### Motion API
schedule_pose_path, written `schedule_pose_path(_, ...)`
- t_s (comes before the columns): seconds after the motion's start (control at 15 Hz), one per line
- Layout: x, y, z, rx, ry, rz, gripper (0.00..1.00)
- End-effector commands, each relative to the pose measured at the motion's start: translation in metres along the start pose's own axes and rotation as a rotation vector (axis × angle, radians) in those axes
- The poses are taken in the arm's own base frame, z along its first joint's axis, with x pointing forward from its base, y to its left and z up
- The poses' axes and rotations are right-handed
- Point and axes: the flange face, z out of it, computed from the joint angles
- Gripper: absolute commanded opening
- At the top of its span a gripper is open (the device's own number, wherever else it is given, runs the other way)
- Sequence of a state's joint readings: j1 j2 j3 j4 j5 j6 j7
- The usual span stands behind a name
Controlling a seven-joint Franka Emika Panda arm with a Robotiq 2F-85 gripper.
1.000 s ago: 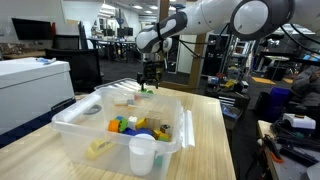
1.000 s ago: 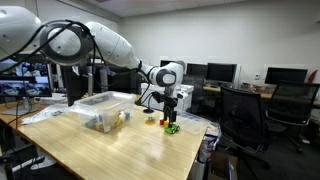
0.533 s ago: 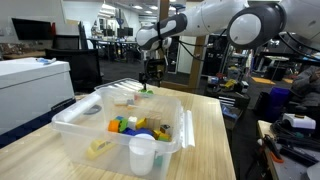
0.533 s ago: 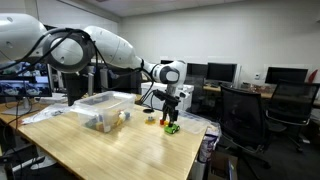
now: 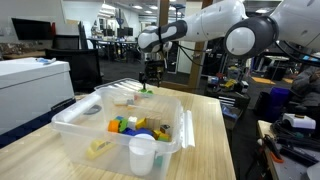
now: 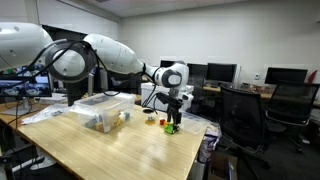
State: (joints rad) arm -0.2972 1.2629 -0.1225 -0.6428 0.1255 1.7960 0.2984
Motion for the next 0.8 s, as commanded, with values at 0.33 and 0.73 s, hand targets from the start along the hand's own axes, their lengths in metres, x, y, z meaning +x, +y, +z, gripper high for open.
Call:
schedule_pose_path(0.33,-0.003,-0.031,0.014,0.013,0.043,-0.036,1.00)
schedule_pose_path(0.73,0.001,-0.030,0.004,0.014,0.078,-0.029,0.89)
